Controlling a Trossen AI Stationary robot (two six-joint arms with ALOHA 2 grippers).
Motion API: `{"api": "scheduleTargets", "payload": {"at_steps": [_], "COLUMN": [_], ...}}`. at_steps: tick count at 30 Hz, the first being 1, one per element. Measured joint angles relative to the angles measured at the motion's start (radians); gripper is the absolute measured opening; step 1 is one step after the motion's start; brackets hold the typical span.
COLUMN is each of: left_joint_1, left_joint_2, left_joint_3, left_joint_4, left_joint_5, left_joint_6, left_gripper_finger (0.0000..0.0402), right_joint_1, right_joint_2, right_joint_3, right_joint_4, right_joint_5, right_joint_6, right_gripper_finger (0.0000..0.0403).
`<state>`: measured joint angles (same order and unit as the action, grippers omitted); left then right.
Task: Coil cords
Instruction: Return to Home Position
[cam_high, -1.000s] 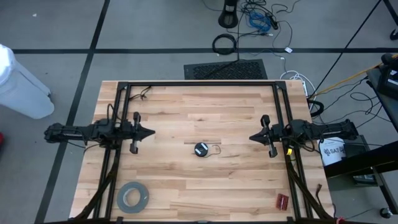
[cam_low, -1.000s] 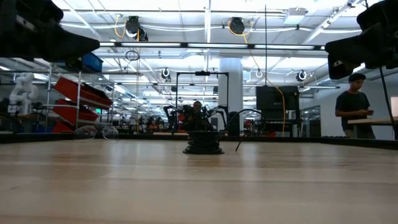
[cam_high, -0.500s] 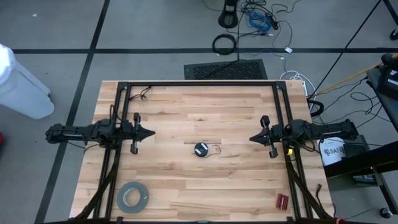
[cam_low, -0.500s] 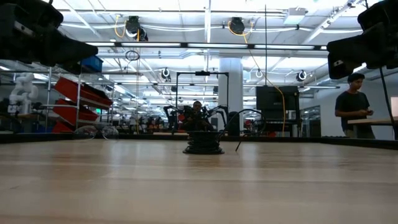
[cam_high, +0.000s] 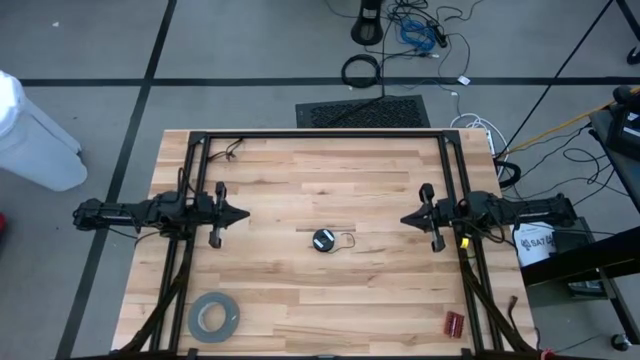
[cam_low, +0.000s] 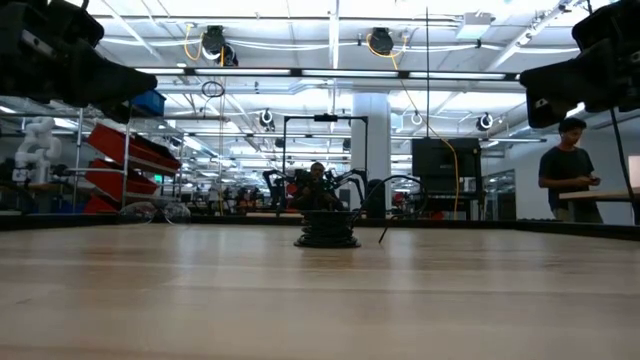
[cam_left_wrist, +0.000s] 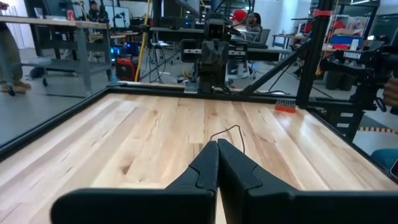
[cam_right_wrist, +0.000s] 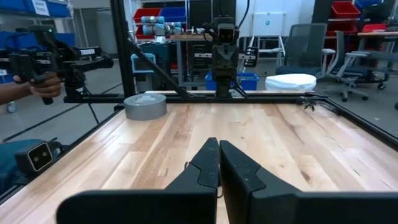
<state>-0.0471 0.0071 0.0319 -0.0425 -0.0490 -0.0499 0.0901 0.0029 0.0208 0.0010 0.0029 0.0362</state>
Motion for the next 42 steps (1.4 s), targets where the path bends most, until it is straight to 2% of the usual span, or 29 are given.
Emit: {"api": "scheduleTargets", "payload": {"at_steps": [42], "left_joint_1": [0.000], "left_joint_2": [0.001], "left_joint_3": [-0.001], "left_joint_4": [0.000], "left_joint_5": [0.000], "left_joint_6": [0.057], "left_gripper_finger": [0.0011], "right_joint_1": [-0.006], "right_joint_2": [0.000], "right_joint_3": [0.000], "right_joint_4": [-0.001], "right_joint_5": [-0.004], "right_joint_6": [-0.030], "right_gripper_finger": [0.0000]}}
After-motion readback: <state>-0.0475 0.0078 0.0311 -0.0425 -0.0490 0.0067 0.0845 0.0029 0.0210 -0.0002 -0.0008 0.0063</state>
